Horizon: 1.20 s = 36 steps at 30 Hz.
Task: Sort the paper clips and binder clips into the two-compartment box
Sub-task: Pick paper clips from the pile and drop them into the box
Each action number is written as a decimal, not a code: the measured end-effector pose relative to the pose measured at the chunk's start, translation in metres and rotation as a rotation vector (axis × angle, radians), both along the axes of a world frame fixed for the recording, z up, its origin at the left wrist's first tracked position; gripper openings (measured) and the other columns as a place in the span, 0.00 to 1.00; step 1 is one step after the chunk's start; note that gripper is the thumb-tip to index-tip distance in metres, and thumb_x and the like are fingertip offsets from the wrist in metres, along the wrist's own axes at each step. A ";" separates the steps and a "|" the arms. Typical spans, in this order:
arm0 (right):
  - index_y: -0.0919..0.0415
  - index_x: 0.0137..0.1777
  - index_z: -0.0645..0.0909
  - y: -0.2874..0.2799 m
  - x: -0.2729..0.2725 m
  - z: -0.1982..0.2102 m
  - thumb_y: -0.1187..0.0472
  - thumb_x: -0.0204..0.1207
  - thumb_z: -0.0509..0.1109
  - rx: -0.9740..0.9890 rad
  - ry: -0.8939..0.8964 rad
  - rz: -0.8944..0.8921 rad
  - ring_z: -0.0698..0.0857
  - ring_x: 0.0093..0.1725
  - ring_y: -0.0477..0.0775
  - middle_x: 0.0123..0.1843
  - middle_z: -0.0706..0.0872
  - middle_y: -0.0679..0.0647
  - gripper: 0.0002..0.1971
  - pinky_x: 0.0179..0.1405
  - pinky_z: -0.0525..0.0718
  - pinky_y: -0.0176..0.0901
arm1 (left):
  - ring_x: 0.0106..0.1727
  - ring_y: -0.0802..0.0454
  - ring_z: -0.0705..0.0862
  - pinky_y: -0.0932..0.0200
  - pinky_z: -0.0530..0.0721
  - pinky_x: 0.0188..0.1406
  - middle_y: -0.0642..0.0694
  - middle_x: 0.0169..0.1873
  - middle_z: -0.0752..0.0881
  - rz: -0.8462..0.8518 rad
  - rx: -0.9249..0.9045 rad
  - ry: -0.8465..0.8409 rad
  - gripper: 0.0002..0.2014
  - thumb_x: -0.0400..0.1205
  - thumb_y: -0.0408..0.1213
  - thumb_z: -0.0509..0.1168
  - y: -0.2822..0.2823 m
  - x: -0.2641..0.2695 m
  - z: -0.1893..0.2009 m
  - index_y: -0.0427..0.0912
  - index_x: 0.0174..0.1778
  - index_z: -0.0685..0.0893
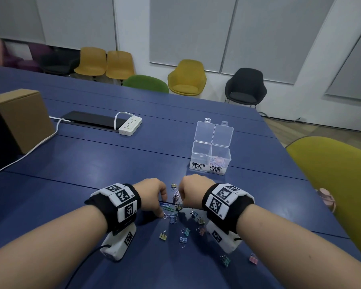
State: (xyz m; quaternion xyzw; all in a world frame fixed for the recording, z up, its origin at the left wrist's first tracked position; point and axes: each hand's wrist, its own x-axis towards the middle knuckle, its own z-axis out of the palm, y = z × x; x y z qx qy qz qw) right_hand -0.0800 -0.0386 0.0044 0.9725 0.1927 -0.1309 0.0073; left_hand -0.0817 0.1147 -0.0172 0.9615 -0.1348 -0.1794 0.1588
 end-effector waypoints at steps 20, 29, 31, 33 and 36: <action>0.57 0.54 0.83 0.017 -0.008 -0.015 0.57 0.72 0.72 -0.024 0.008 0.176 0.87 0.49 0.64 0.50 0.88 0.59 0.11 0.39 0.79 0.46 | 0.39 0.51 0.78 0.62 0.72 0.38 0.55 0.30 0.77 -0.048 0.052 -0.115 0.12 0.70 0.40 0.78 -0.002 0.004 -0.003 0.43 0.47 0.87; 0.61 0.45 0.83 0.020 0.002 -0.023 0.59 0.70 0.74 -0.021 0.050 0.148 0.81 0.38 0.61 0.37 0.81 0.56 0.08 0.35 0.77 0.45 | 0.38 0.47 0.76 0.59 0.73 0.38 0.47 0.34 0.80 -0.078 0.246 0.001 0.07 0.77 0.41 0.68 -0.004 0.004 -0.008 0.44 0.37 0.79; 0.60 0.43 0.81 0.023 0.003 -0.025 0.59 0.70 0.74 -0.040 0.037 0.151 0.81 0.37 0.61 0.33 0.79 0.56 0.06 0.34 0.77 0.45 | 0.38 0.46 0.76 0.58 0.72 0.38 0.48 0.30 0.77 -0.093 0.312 0.009 0.11 0.78 0.42 0.66 -0.006 0.002 -0.007 0.43 0.34 0.76; 0.58 0.40 0.77 0.027 0.005 -0.028 0.60 0.71 0.73 -0.034 0.031 0.152 0.80 0.37 0.62 0.30 0.76 0.54 0.06 0.34 0.76 0.45 | 0.38 0.47 0.76 0.58 0.72 0.37 0.50 0.26 0.73 -0.093 0.326 0.010 0.15 0.78 0.42 0.66 -0.005 0.001 -0.008 0.45 0.28 0.71; 0.60 0.43 0.80 0.033 0.006 -0.030 0.61 0.70 0.72 0.009 0.047 0.124 0.81 0.37 0.62 0.32 0.78 0.54 0.05 0.35 0.77 0.45 | 0.37 0.48 0.76 0.58 0.73 0.38 0.50 0.29 0.76 -0.070 0.284 0.036 0.10 0.77 0.41 0.66 -0.003 0.000 -0.009 0.44 0.31 0.76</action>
